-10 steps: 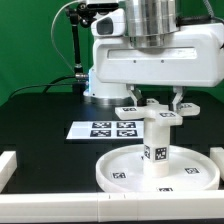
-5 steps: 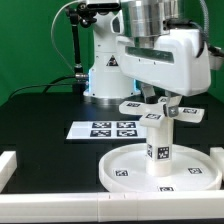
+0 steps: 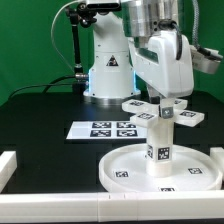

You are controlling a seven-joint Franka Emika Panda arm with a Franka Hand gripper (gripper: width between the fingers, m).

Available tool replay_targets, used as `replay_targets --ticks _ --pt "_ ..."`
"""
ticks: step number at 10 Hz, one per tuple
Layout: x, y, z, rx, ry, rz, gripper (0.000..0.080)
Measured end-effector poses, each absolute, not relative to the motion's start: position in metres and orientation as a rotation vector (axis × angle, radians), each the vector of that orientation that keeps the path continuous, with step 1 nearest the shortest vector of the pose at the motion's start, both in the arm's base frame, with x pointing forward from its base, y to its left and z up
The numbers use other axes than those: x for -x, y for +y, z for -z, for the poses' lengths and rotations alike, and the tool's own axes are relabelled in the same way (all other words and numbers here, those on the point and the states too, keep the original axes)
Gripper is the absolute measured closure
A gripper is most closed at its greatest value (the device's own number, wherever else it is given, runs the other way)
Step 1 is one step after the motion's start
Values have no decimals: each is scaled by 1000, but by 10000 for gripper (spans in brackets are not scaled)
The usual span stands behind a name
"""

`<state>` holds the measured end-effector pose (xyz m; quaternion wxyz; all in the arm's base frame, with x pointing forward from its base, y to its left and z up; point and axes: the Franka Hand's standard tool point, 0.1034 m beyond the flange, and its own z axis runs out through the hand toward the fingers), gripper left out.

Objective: Assemble round table

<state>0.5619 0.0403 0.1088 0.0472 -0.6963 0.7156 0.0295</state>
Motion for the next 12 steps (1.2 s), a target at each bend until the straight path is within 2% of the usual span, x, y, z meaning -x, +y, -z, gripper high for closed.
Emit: replay_targets --ticks 7,10,11,12 --pt "-565 40 -109 1569 2594 -82 358" --pt "-565 40 -108 1581 2576 -93 357" --pt "-566 41 -109 1603 2561 -93 194" --pt "-568 41 -117 1662 2507 -107 194"
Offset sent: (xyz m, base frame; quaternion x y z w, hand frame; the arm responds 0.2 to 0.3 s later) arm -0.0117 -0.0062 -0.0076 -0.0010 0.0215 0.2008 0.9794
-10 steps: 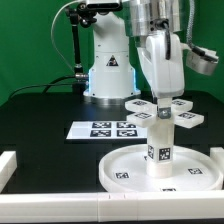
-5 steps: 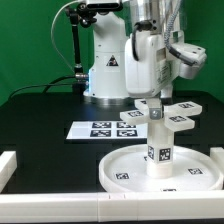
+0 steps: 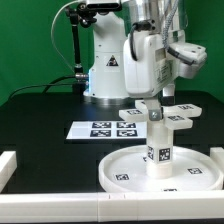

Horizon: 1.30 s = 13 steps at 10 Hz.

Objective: Assemble round table

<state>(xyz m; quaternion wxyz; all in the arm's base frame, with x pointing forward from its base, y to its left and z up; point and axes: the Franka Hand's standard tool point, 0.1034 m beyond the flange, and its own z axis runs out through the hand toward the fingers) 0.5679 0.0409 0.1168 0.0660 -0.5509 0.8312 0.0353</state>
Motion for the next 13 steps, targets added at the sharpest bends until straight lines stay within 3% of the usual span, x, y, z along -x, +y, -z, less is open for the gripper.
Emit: replay_targets --ticks 3,7,13 --pt "-576 43 -139 1699 2417 -93 151" --pt "-574 45 -134 1894 2277 -82 150" --pt "-577 51 -135 2478 1623 -68 150"
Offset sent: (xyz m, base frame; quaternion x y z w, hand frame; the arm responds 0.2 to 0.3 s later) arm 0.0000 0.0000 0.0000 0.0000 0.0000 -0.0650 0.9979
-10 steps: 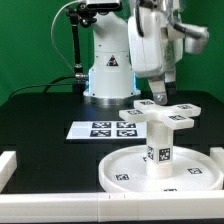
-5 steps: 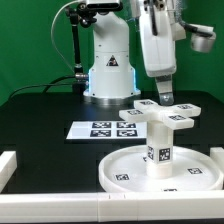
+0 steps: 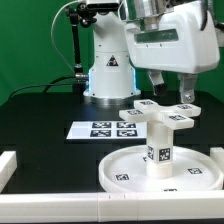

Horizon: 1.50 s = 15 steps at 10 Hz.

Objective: Assemble round table

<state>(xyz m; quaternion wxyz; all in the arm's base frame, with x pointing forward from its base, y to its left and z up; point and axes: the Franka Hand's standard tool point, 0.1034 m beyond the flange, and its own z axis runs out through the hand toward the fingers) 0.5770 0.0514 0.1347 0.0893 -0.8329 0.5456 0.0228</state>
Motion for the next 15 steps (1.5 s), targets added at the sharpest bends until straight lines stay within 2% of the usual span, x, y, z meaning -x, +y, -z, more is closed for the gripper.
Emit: replay_targets --ticks 2,6,10,15 --pt "-576 51 -134 2598 1426 -59 150" --pt "-578 49 -136 2905 724 23 150" --pt "-577 49 -135 2983 340 53 150" --pt "-578 41 -136 3008 -600 73 150"
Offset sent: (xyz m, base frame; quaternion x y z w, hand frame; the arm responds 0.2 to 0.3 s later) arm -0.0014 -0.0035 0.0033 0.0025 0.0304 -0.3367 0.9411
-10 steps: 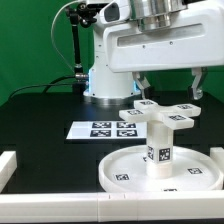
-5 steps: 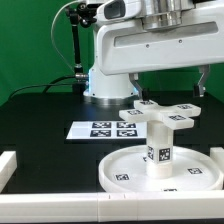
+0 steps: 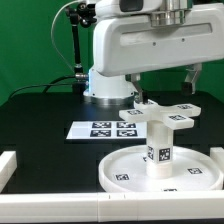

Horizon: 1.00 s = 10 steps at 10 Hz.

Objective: Assemble round table

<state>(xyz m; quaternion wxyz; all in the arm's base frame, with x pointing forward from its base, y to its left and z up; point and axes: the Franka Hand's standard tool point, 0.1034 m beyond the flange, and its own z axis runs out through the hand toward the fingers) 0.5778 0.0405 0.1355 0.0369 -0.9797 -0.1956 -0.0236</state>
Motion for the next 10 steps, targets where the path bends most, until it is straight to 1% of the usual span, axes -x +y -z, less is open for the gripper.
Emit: replay_targets --ticks 4,8,10 --pt "-578 34 -135 2957 -868 77 150" --pt "-575 35 -132 2765 -1470 56 150" --pt "-573 37 -130 2672 -1647 44 150"
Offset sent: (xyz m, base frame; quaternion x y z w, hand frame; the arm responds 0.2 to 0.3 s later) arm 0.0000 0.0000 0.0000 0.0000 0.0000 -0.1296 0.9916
